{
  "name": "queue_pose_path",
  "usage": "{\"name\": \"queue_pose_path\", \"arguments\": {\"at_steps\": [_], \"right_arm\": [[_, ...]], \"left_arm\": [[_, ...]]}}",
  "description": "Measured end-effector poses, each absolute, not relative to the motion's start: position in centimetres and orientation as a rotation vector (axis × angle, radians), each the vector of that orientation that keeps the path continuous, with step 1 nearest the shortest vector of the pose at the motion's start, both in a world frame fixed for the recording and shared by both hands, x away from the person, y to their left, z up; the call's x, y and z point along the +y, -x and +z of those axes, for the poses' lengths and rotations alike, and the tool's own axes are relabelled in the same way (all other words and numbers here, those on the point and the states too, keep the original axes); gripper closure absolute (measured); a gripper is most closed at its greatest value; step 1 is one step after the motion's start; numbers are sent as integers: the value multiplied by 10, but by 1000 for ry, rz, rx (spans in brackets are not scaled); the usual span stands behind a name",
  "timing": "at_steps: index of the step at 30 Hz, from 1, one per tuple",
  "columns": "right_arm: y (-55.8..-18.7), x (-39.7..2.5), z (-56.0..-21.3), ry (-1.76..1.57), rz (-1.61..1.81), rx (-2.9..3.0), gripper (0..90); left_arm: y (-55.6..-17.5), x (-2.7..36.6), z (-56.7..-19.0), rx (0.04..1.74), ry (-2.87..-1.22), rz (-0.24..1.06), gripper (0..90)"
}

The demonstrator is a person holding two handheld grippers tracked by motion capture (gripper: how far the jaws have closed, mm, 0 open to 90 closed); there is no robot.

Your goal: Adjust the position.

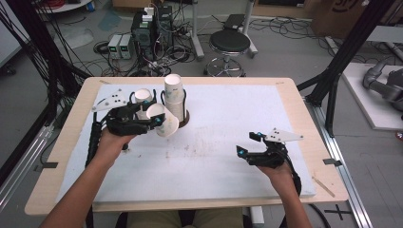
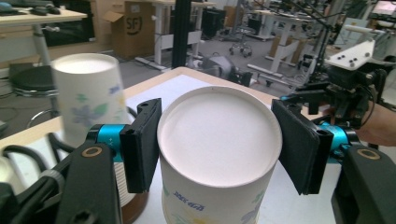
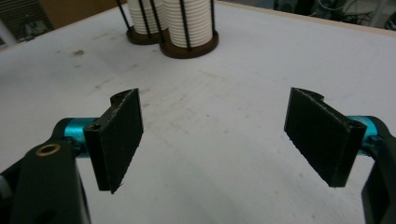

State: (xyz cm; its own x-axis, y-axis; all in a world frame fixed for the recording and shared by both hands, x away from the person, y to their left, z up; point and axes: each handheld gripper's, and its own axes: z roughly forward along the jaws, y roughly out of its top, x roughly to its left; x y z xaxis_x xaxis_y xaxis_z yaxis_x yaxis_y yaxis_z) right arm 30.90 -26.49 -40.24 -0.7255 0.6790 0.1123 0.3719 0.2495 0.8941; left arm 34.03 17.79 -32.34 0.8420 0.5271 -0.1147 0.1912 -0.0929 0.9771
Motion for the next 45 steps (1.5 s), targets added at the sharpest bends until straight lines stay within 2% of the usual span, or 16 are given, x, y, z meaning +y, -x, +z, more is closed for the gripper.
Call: {"name": "queue_pose_path", "arguments": {"at_steps": [21, 36, 38, 45], "right_arm": [[-323, -172, -389, -541, 1617, 2485, 203], [-329, -149, -393, -418, 1633, 2569, 203], [-331, -148, -394, -397, 1646, 2585, 256], [-331, -150, -394, -359, 1636, 2598, 331]], "left_arm": [[-329, 125, -339, 459, -1772, 224, 368], [-323, 99, -351, 354, -1808, 111, 370], [-323, 98, -351, 349, -1803, 108, 371], [-323, 98, -353, 351, -1796, 92, 364]]}}
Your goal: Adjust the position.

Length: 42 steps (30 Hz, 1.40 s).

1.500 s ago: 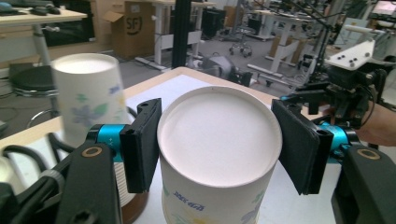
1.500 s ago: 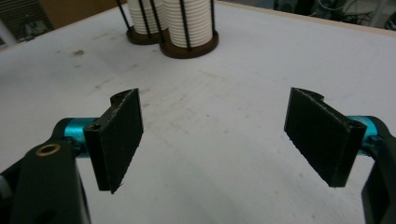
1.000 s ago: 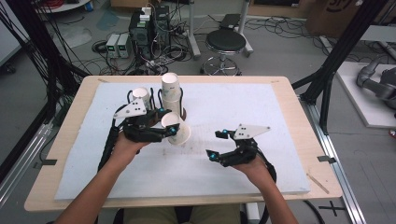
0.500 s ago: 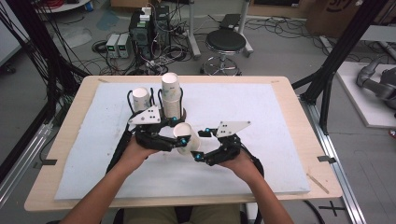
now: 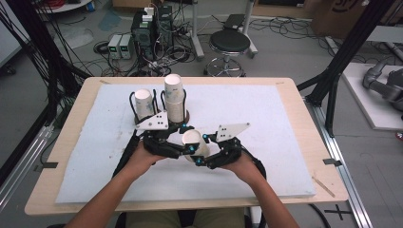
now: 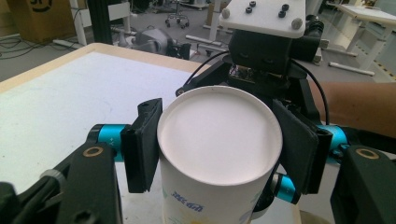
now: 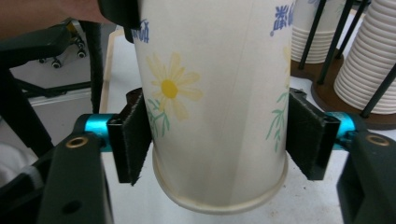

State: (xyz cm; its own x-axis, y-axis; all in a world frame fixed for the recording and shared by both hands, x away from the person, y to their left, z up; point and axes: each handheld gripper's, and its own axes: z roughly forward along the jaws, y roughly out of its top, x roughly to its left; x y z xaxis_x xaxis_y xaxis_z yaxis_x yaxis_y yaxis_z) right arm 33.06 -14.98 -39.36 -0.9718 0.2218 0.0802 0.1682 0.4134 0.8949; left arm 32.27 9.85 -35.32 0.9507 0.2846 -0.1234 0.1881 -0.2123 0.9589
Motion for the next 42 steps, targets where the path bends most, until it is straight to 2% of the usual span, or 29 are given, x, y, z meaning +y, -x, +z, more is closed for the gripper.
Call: {"name": "queue_pose_path", "arguments": {"at_steps": [2, 4, 5, 6, 15, 29, 42], "right_arm": [[-331, -150, -394, -357, 1632, 2603, 335], [-331, -151, -393, -336, 1588, 2624, 343], [-331, -151, -393, -336, 1588, 2624, 343], [-330, -151, -392, -327, 1574, 2631, 343], [-332, -149, -383, -232, 1345, 2705, 346], [-335, -145, -366, -143, 1170, 2782, 347], [-334, -120, -350, 22, 807, 2877, 346]], "left_arm": [[-323, 99, -354, 349, -1803, 90, 360], [-323, 97, -355, 374, -1817, 103, 178], [-323, 97, -356, 398, -1819, 99, 178], [-324, 97, -357, 411, -1828, 95, 131], [-323, 104, -355, 359, -1907, 82, 133], [-325, 109, -352, 310, -1981, 68, 144], [-327, 102, -359, 287, -2056, 44, 186]]}}
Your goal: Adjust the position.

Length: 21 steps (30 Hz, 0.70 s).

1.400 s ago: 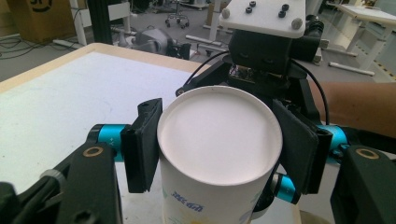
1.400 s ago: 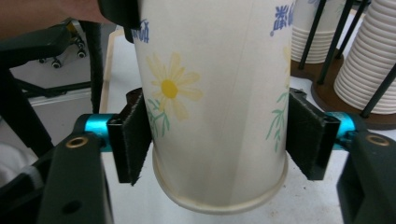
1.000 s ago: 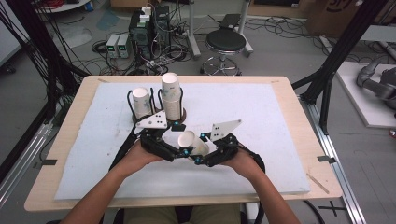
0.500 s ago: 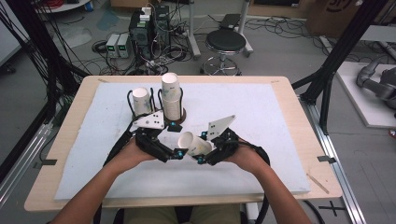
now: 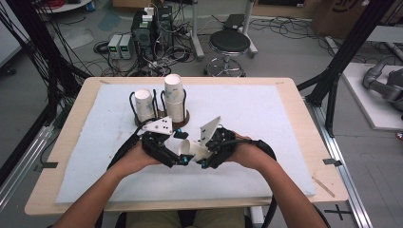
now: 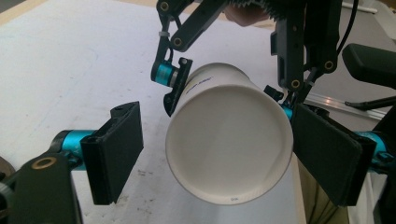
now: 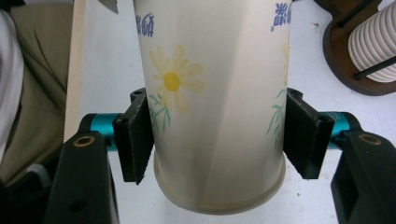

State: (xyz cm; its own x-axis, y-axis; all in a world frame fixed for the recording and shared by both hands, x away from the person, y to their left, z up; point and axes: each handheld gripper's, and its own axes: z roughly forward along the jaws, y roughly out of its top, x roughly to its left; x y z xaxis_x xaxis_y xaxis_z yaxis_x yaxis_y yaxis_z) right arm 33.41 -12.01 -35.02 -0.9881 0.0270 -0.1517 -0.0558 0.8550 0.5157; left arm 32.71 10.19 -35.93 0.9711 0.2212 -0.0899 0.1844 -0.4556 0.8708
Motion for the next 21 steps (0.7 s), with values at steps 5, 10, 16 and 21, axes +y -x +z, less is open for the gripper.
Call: {"name": "queue_pose_path", "arguments": {"at_steps": [5, 10, 16, 21], "right_arm": [[-331, -114, -348, 57, 765, 2865, 345], [-329, -112, -349, 65, 737, 2867, 345], [-331, -117, -351, -2, 822, 2850, 215], [-331, -134, -346, -104, 1011, 2782, 206]], "left_arm": [[-327, 100, -361, 280, -2073, 28, 241], [-327, 98, -362, 248, -2101, 16, 316], [-328, 100, -362, 241, -2102, 49, 370], [-330, 105, -361, 266, -2064, 68, 373]]}}
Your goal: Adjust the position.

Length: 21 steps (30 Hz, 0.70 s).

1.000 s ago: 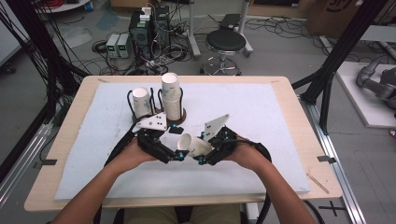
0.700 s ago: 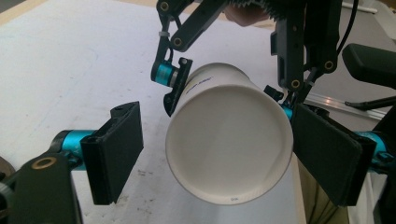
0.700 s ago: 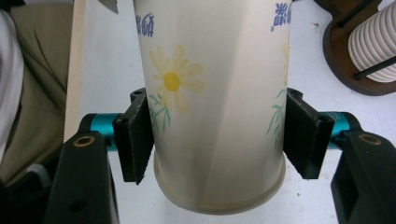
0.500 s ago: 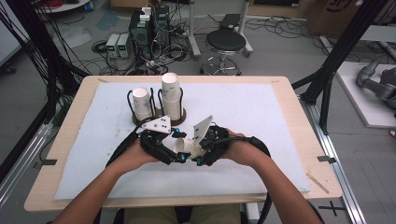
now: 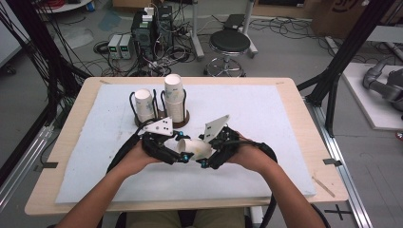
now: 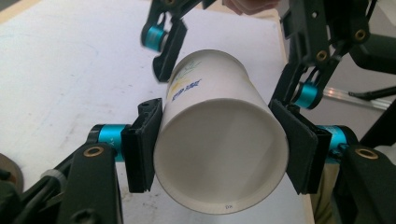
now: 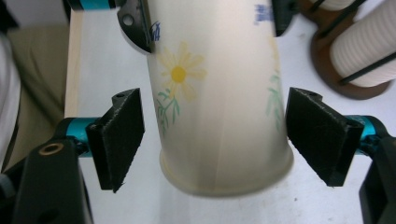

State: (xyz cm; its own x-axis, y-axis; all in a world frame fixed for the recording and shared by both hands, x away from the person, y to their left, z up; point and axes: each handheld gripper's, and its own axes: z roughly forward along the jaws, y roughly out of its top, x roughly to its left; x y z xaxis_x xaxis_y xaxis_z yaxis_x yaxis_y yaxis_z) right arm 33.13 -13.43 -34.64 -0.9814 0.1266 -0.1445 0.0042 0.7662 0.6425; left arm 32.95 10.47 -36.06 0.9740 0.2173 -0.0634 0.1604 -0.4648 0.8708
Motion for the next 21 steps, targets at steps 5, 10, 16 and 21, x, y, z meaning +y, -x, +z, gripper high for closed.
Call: {"name": "queue_pose_path", "arguments": {"at_steps": [5, 10, 16, 21], "right_arm": [[-331, -151, -344, -205, 1210, 2700, 202], [-332, -173, -349, -361, 1430, 2593, 202], [-328, -185, -367, -425, 1585, 2555, 202], [-326, -185, -384, -445, 1660, 2539, 202]], "left_arm": [[-332, 113, -364, 297, -1985, 57, 373], [-333, 121, -370, 288, -1894, 41, 373], [-333, 126, -376, 261, -1822, 42, 374], [-331, 129, -381, 245, -1776, 29, 373]]}}
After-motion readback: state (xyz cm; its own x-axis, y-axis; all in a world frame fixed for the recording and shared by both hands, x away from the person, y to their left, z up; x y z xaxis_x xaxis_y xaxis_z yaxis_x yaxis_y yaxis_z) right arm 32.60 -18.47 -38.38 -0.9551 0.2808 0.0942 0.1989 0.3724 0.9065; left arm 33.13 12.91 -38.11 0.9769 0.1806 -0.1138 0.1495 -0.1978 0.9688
